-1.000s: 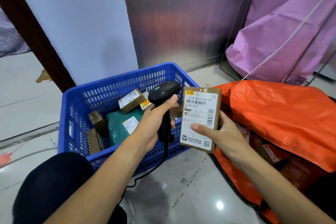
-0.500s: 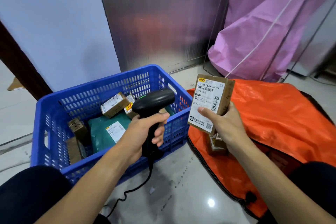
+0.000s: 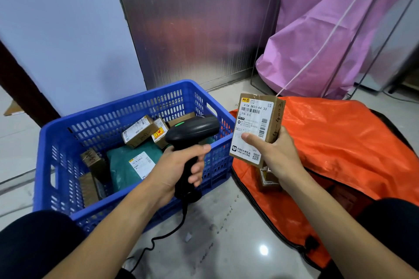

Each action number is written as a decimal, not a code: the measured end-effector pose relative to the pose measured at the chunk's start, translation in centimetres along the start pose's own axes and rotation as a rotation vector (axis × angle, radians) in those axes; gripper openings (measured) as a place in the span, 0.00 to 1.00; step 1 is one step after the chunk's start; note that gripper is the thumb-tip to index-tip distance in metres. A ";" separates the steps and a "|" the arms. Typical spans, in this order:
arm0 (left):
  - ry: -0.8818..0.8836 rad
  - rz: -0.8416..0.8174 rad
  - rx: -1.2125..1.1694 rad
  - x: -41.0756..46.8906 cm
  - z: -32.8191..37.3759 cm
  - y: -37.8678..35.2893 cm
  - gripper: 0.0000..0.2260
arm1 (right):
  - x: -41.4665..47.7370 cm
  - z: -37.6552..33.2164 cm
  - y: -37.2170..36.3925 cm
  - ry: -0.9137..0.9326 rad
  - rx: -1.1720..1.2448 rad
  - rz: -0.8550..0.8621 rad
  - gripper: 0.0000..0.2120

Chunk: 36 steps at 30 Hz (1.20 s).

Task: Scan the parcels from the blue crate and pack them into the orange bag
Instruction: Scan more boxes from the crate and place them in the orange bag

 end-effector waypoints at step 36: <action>0.049 0.361 0.119 1.4 -1.3 -0.1 0.08 | -2.0 2.0 -0.6 -0.235 0.271 -0.116 0.21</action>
Point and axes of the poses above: each hand's wrist, its own x-axis towards the middle knuckle, its own y-axis out of the back of the hand, z = x × y, the point moved 3 cm from there along x, towards the middle knuckle, and after that the axes turned 13 degrees about x, right-handed, at the moved point
